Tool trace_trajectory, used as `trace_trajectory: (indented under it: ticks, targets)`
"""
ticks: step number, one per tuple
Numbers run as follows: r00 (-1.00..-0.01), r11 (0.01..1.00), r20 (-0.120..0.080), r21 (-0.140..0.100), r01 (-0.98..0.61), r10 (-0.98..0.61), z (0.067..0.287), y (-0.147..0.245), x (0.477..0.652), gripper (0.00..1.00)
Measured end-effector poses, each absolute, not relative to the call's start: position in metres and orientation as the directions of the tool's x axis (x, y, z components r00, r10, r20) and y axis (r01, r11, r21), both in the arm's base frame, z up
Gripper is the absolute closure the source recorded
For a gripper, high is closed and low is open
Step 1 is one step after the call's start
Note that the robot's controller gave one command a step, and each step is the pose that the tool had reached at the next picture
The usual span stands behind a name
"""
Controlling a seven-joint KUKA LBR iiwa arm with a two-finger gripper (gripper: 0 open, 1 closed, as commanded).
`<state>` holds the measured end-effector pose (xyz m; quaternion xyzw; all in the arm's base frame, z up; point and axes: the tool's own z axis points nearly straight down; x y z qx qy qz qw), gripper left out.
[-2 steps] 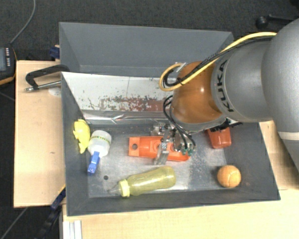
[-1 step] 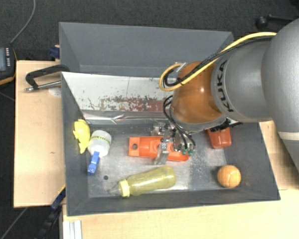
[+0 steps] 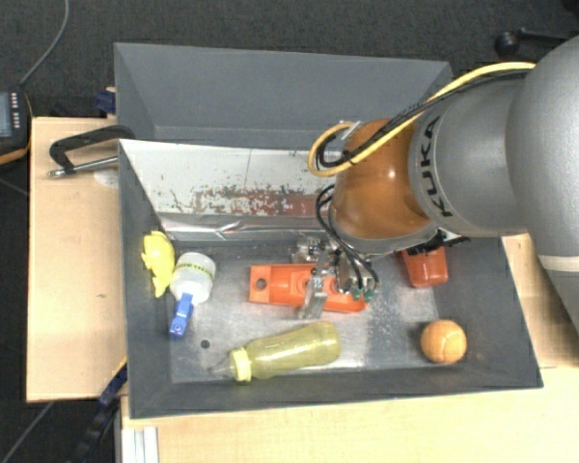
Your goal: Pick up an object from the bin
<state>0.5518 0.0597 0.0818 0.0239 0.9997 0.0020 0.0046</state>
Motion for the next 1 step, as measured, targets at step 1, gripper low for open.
trace_trajectory:
  ticks: [1]
  targets:
    - [-0.999, 0.999, -0.009, 0.004, 0.048, 0.048, 0.0818, 0.0597, 0.5518, 1.00]
